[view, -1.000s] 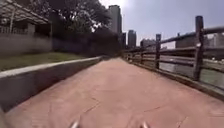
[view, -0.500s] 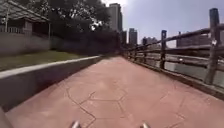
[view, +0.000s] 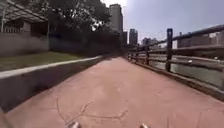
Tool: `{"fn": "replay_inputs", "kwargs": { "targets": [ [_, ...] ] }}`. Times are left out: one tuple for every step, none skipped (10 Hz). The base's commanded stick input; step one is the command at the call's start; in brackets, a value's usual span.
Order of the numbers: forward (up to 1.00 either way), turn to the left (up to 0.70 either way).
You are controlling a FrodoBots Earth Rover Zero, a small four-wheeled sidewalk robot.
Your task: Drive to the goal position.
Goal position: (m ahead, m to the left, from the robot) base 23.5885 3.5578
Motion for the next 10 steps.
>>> {"fn": "replay_inputs", "kwargs": {
  "targets": [
    [0.7, 0.0],
    [0.7, -0.04],
    [0.7, -0.23],
    [0.7, -0.35],
    [0.7, -0.35],
    [0.7, -0.35],
    [0.7, -0.35],
    [0.7, -0.35],
    [0.7, -0.15],
    [0.7, 0.0]
  ]
}}
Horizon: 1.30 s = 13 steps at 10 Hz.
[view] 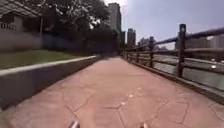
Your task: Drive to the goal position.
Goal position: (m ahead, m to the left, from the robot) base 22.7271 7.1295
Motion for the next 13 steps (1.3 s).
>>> {"fn": "replay_inputs", "kwargs": {
  "targets": [
    [0.7, 0.0],
    [0.7, 0.0],
    [0.7, 0.0],
    [0.7, 0.0],
    [0.7, 0.0],
    [0.7, 0.0],
    [0.7, 0.0],
    [0.7, 0.0],
    [0.7, 0.0],
    [0.7, 0.0],
    [0.7, 0.0],
    [0.7, 0.0],
    [0.7, 0.0]
  ]
}}
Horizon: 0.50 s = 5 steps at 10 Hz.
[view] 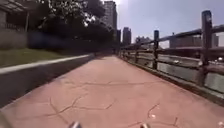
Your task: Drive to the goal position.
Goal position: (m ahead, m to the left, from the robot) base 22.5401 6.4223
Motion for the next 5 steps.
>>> {"fn": "replay_inputs", "kwargs": {
  "targets": [
    [0.7, 0.0],
    [0.7, 0.0],
    [0.7, 0.0],
    [0.7, 0.0],
    [0.7, 0.0]
  ]
}}
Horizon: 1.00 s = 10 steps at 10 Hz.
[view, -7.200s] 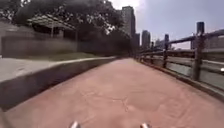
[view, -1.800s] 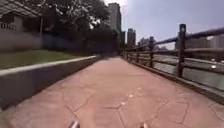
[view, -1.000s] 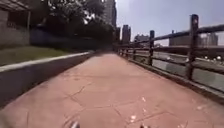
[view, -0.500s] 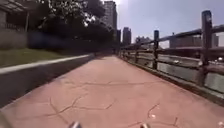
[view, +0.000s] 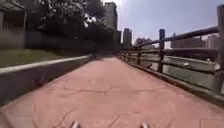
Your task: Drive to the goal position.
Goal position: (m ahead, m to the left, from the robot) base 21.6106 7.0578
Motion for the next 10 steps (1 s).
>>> {"fn": "replay_inputs", "kwargs": {
  "targets": [
    [0.7, 0.0],
    [0.7, 0.0],
    [0.7, 0.0],
    [0.7, 0.0],
    [0.7, 0.0],
    [0.7, 0.0],
    [0.7, 0.0],
    [0.7, 0.0],
    [0.7, 0.0],
    [0.7, 0.0]
  ]
}}
